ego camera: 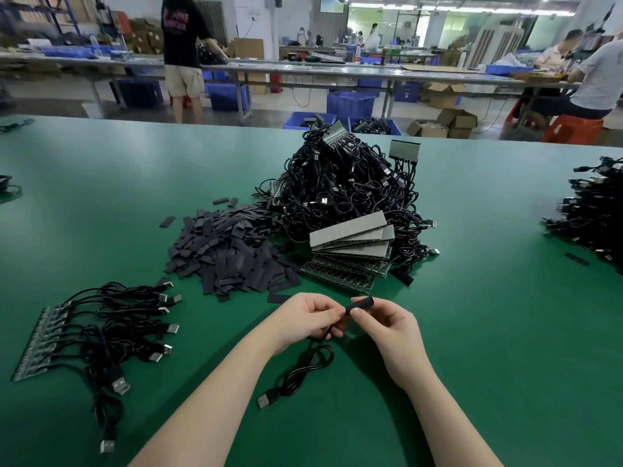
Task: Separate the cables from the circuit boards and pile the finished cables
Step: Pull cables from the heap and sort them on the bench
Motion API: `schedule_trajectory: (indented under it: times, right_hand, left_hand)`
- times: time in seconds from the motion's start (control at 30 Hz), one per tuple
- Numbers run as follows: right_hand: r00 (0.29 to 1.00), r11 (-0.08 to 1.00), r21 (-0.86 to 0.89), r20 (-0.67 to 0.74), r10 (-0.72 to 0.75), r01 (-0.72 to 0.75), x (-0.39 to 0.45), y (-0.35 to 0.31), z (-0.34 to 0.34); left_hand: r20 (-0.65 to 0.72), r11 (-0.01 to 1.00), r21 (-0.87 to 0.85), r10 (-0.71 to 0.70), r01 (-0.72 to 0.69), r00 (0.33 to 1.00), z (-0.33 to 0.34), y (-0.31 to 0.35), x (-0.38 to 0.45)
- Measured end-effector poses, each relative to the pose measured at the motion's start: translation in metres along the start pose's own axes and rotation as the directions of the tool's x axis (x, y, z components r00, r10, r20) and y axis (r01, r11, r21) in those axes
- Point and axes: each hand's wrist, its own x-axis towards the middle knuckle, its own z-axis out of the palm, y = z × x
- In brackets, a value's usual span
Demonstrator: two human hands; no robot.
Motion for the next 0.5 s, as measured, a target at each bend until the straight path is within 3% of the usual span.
schedule_trajectory:
  times: [0.3,0.5]
  right_hand:
    - [1.000,0.999,-0.018,0.010,-0.027,0.027,0.0001,0.0001,0.0013]
    - [0.976,0.978,-0.162,-0.157,-0.153,0.128,-0.0041,0.0042,0.0096]
  left_hand:
    - [-0.012,1.000,-0.004,0.000,0.000,1.000,0.0007,0.0026,-0.0010]
    - [-0.154,0.996,-0.079,0.029,-0.042,0.988,0.0058,-0.0032,0.0027]
